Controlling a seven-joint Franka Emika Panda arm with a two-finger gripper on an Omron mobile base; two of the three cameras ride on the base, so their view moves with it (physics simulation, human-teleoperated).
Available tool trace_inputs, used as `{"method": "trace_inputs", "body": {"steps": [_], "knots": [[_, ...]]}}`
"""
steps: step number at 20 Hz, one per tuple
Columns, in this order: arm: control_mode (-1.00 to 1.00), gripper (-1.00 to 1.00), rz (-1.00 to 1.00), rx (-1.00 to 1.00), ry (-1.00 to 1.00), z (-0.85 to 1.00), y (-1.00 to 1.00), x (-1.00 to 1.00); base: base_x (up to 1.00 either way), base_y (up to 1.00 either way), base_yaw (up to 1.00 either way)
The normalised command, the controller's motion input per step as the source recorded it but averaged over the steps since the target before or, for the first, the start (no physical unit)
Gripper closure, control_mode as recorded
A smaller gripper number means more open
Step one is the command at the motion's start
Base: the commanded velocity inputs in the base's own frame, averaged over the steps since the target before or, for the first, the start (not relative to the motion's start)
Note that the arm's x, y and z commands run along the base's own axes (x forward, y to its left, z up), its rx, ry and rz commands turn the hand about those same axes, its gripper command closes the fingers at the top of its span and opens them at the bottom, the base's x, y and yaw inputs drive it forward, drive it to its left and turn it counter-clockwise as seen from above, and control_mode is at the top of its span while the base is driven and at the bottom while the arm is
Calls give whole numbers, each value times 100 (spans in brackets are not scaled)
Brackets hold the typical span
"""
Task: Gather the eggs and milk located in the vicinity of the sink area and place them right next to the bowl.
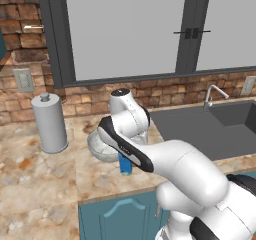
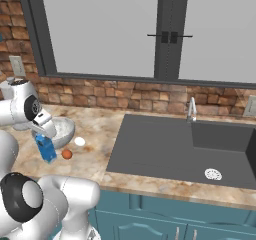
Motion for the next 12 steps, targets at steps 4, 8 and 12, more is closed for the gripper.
{"method": "trace_inputs", "body": {"steps": [4,8,12], "knots": [[-100,100,0,0,-2,-11,18,0,0,0,0],[-100,100,0,0,-2,-21,20,0,0,0,0],[-100,100,0,0,-1,-17,12,4,0,0,0]]}}
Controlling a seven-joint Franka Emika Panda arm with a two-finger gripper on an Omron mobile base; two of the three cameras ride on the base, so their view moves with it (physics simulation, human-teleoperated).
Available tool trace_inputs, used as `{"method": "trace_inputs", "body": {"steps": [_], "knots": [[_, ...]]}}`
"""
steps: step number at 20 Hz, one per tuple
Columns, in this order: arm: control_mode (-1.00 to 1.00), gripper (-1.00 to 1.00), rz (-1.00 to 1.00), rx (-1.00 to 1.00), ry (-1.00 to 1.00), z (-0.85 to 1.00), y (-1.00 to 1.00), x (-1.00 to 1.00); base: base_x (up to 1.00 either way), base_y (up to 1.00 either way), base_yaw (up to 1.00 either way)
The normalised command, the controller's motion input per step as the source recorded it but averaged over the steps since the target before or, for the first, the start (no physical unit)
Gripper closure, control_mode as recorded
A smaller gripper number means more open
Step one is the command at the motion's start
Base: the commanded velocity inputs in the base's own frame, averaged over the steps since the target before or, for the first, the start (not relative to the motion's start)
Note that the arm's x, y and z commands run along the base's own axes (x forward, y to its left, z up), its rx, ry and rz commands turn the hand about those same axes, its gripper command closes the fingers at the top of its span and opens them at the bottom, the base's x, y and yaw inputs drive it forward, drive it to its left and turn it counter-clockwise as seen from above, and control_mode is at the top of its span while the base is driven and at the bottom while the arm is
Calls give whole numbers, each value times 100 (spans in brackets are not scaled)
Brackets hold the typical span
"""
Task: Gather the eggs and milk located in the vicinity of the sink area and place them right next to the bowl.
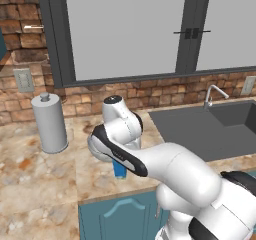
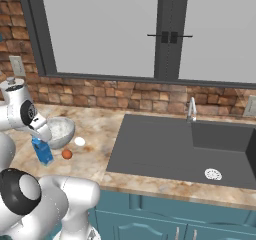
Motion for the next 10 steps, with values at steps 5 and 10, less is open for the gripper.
{"method": "trace_inputs", "body": {"steps": [5,10], "knots": [[-100,100,0,0,-2,-9,7,4,0,0,0],[-100,100,0,0,-7,-3,2,2,0,0,0]]}}
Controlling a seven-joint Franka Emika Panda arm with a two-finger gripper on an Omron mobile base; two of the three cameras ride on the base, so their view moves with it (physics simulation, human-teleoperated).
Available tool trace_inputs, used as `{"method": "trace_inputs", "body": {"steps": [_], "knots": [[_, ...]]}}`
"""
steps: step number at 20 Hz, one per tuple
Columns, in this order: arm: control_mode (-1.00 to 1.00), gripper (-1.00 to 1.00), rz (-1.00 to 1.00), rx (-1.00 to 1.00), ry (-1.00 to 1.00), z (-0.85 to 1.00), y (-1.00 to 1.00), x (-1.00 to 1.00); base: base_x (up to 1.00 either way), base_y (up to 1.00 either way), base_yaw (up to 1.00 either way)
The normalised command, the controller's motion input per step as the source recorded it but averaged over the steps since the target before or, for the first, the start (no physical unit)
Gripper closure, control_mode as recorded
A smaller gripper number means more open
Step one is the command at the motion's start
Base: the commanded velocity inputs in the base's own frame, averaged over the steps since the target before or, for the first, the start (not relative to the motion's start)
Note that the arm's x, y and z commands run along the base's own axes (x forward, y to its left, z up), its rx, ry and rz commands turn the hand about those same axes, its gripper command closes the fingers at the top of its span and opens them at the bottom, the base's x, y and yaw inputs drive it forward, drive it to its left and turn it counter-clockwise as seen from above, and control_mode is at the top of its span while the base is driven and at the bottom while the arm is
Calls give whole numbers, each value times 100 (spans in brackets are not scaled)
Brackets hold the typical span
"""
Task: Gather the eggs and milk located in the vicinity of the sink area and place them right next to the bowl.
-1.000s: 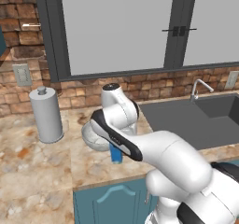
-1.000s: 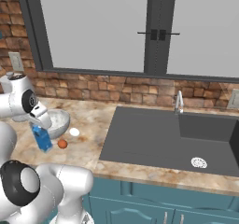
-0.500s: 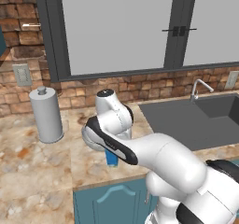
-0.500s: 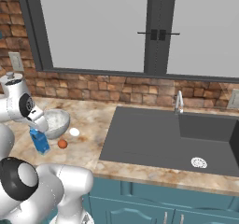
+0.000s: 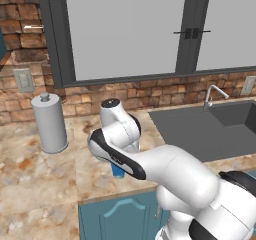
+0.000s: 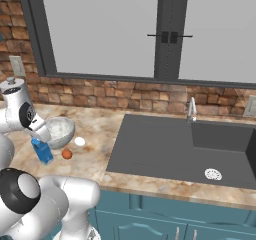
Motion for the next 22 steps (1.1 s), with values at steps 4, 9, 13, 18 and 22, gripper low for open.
{"method": "trace_inputs", "body": {"steps": [4,9,13,18,22], "knots": [[-100,100,0,0,-6,0,1,0,0,0,0],[-100,100,0,0,0,0,0,4,0,0,0],[-100,100,0,0,0,0,0,11,0,0,0],[-100,100,0,0,0,0,0,11,0,0,0],[-100,100,0,0,0,-2,0,3,0,0,0]]}}
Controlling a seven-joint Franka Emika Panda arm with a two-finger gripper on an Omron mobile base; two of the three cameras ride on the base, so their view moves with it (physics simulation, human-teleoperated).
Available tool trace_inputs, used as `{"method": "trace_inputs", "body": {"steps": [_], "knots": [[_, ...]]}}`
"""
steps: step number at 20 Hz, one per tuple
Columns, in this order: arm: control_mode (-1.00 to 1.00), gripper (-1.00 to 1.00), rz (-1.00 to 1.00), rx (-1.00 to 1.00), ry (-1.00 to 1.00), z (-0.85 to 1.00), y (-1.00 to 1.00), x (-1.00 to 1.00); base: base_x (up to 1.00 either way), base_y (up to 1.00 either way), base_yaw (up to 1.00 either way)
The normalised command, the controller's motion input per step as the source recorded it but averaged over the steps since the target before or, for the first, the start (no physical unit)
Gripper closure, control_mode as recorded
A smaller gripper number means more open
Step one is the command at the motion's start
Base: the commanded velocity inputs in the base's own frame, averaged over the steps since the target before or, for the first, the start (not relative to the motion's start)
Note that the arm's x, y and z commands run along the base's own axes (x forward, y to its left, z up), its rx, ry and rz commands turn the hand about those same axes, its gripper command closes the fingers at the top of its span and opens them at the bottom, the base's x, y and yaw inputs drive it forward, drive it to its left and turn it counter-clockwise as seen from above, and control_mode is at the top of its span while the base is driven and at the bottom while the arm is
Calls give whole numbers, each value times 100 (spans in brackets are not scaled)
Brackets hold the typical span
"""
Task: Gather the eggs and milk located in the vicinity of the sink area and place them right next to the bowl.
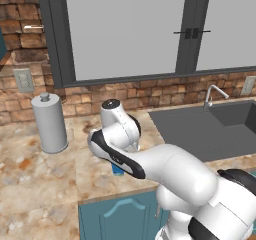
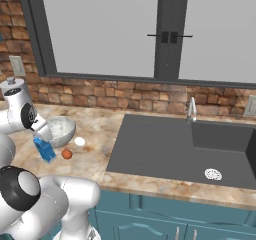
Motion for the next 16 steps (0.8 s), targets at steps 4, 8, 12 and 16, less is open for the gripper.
{"method": "trace_inputs", "body": {"steps": [4,8,12,16], "knots": [[-100,100,0,0,0,-2,0,0,0,0,0],[-100,100,0,0,0,-6,0,0,0,0,0],[-100,100,0,0,0,-5,0,0,0,0,0],[-100,-100,0,0,0,-4,0,0,0,0,0]]}}
